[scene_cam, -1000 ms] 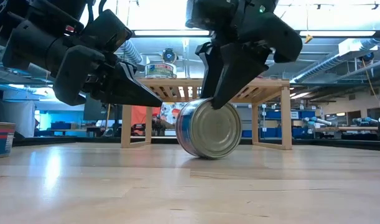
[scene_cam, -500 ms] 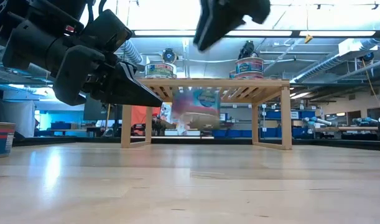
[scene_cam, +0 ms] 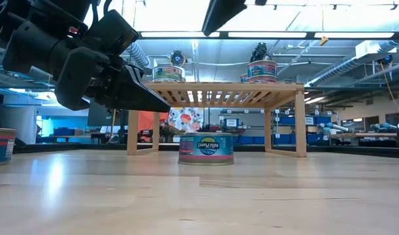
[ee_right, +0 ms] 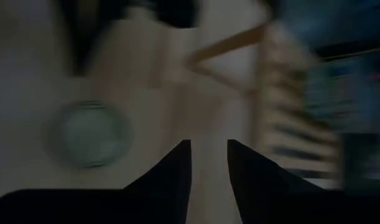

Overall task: Stack canned seafood by type on shelf
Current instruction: Put the blue tuna can on the shelf

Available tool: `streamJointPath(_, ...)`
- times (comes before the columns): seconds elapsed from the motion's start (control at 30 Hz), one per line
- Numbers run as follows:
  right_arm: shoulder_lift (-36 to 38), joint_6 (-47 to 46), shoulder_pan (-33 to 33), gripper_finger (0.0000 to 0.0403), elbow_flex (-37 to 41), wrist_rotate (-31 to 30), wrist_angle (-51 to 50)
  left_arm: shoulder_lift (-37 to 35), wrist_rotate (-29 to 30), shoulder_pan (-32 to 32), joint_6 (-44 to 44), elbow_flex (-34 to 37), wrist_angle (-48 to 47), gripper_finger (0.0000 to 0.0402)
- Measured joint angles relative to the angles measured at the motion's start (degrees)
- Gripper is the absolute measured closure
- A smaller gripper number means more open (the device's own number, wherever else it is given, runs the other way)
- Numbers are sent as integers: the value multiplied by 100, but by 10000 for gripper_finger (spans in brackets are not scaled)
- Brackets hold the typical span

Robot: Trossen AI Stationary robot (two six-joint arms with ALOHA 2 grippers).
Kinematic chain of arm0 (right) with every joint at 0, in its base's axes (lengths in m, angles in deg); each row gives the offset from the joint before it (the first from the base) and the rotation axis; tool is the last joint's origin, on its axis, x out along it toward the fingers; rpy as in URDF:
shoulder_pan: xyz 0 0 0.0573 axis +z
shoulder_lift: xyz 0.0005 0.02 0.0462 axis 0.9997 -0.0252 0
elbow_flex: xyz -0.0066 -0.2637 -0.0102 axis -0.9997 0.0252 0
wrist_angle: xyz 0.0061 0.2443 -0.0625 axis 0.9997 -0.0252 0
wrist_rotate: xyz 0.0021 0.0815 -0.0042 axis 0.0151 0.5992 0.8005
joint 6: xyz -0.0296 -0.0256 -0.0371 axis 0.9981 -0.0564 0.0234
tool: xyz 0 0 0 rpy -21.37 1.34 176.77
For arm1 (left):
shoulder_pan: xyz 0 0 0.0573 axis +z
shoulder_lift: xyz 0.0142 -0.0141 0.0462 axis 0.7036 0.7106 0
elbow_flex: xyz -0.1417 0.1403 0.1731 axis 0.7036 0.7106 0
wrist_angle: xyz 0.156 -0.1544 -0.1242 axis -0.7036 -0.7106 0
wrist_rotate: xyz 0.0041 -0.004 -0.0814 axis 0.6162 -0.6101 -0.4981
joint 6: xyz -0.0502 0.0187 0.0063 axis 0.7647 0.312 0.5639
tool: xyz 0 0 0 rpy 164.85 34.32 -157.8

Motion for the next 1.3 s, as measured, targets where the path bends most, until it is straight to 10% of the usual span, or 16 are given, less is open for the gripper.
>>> streamJointPath(0.2,7,-1068,-44,320,502,1809,-156,0,-22,0,245,0,-90,401)
streamJointPath(0.57,-6,-1931,59,391,3166,2654,2255,0,350,489,475,-2,-201,401)
streamJointPath(1.3,2,-1865,-325,395,4197,2861,4681,1402,-735,1556,-566,-729,392,401)
